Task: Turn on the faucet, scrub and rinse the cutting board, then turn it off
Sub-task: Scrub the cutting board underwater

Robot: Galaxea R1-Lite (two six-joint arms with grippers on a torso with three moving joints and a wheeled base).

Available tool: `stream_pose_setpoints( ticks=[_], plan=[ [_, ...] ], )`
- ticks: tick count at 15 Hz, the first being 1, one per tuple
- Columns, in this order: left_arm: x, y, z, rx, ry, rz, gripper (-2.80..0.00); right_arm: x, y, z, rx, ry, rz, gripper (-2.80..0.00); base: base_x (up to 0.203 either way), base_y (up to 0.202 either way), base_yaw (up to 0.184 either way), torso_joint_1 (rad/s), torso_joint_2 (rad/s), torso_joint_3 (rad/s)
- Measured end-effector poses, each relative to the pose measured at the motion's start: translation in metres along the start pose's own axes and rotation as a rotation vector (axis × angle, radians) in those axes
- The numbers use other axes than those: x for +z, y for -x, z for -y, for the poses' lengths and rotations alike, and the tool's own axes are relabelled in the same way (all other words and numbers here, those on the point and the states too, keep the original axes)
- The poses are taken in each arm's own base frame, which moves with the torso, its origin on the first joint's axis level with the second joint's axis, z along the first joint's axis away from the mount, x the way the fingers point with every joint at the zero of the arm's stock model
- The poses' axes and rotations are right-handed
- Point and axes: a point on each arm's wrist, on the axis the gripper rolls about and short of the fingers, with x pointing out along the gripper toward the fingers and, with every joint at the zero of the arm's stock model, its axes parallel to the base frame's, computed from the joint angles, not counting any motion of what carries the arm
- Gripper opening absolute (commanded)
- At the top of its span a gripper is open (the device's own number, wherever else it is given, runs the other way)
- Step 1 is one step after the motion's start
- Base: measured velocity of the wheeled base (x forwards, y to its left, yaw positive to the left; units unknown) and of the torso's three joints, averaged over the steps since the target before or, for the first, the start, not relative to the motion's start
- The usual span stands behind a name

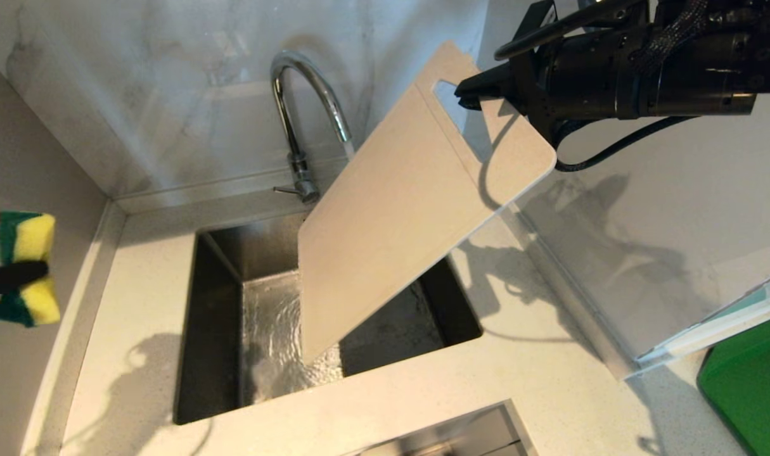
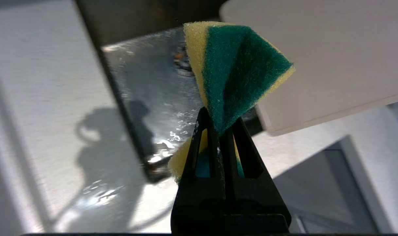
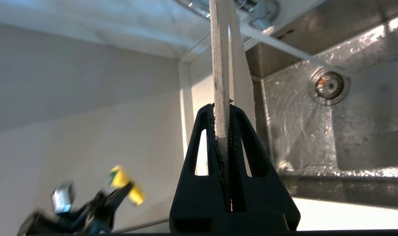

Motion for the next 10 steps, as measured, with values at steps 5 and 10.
stream_pose_setpoints(
  ticks=[5, 10],
  plan=[
    [0.015, -0.048, 0.03, -0.121, 0.076, -0.05, -2.8, -0.01, -0.001, -0.013, 0.039, 0.006, -0.034, -2.8, 0.0, 0.0, 0.0, 0.0, 0.0, 0.0],
    [0.019, -0.092, 0.053, -0.167, 0.139, -0.109, -2.8, -0.016, 0.004, -0.022, 0.065, -0.002, -0.048, -2.8, 0.0, 0.0, 0.0, 0.0, 0.0, 0.0]
  ],
)
